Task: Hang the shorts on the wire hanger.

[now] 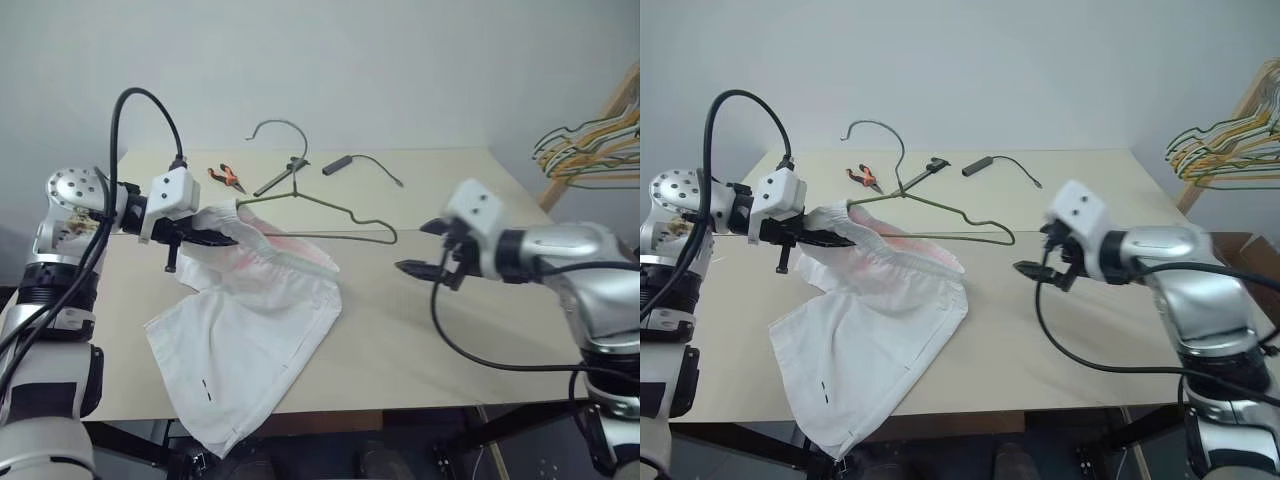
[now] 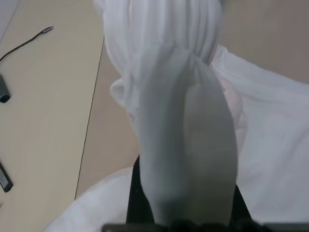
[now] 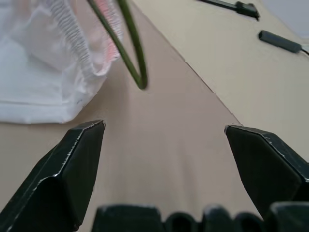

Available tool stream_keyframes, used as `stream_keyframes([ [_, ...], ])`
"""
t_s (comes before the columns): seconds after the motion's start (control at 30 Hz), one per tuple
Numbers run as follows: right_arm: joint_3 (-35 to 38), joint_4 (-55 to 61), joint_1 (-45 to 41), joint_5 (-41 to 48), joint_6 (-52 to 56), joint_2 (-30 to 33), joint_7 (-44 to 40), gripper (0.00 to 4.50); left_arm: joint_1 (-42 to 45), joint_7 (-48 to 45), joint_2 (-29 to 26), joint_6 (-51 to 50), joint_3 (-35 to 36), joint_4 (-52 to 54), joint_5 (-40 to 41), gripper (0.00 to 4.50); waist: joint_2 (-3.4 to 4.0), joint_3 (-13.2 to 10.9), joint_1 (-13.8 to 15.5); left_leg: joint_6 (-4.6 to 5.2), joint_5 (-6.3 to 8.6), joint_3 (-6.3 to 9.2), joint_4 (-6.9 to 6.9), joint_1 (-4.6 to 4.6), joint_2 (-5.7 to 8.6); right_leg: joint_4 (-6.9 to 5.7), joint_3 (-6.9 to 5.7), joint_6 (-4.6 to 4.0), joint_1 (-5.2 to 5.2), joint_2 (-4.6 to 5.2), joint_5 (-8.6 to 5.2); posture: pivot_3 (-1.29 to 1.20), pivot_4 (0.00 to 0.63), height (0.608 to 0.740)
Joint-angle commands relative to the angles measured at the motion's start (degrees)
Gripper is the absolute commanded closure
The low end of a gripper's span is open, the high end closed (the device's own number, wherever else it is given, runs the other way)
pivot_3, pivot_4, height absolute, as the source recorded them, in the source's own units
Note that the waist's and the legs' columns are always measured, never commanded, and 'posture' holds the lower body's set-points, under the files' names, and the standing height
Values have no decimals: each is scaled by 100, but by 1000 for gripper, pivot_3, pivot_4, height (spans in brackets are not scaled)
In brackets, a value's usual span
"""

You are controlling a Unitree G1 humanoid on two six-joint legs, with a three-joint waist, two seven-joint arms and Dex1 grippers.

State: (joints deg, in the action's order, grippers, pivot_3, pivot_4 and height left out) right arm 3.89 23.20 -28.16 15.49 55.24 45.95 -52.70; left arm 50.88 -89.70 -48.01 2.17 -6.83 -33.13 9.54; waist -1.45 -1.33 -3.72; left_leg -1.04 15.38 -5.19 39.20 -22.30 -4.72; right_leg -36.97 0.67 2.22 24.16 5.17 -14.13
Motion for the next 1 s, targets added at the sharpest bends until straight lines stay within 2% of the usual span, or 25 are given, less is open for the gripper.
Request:
stream_keyframes([
  [0.03, 582, 106, 531, 331, -215, -257, 215, 48, 52, 155, -33, -166, 281, 242, 173, 4500, -3, 2, -13, 0, 0, 0, 0, 0, 0, 0, 1, 0, 0, 0, 0, -65, 0, 740],
  [0.17, 545, -206, 786, 785, -84, -1441, 727, 48, 10, 223, 31, -313, 340, 379, 200, 4500, -5, 4, -113, 0, 0, -3, 1, 18, 0, -11, 10, -1, -8, -4, 0, -68, 0, 740],
  [0.3, -280, -696, 600, 585, -342, -2367, 1161, 48, -86, 271, 54, -462, 376, 591, 270, 4500, -5, 5, -219, 0, -1, -2, 1, 20, -1, -15, 12, -1, -9, -4, 1, -73, 0, 740],
  [0.43, -831, -2282, -132, 288, -417, -3388, 1756, 48, -224, 341, 65, -575, 412, 857, 343, 4500, -4, 5, -350, 1, -2, 1, 1, 15, 0, -16, 13, 0, -4, -4, 1, -56, 0, 740],
  [0.53, -811, -3042, -445, 278, -564, -3663, 1851, 48, -291, 383, 58, -621, 447, 950, 356, 4500, -4, 5, -331, 1, -2, 7, 1, 10, 0, -13, 11, 2, -4, -3, 2, -52, 0, 740],
  [0.67, -818, -3108, -584, 521, -503, -3774, 1667, 948, -411, 456, 41, -657, 508, 1068, 357, 4500, -5, 5, -314, 1, -2, 17, 0, -5, 3, -14, 7, 11, -5, -1, 3, -43, 0, 740],
  [0.97, -113, -2706, -413, 823, -535, -3516, 1951, 4249, -639, 518, -86, -686, 600, 1094, 348, 4500, -5, 5, -329, -1, -4, 19, 1, 6, 3, -15, 9, 12, -6, -3, 4, -52, 0, 740],
  [1.0, -30, -2675, -403, 813, -567, -3431, 1999, 4487, -679, 474, -135, -670, 601, 1070, 340, 4500, -5, 5, -330, -1, -4, 20, 1, 5, 3, -14, 9, 12, -6, -2, 4, -52, 0, 740],
])
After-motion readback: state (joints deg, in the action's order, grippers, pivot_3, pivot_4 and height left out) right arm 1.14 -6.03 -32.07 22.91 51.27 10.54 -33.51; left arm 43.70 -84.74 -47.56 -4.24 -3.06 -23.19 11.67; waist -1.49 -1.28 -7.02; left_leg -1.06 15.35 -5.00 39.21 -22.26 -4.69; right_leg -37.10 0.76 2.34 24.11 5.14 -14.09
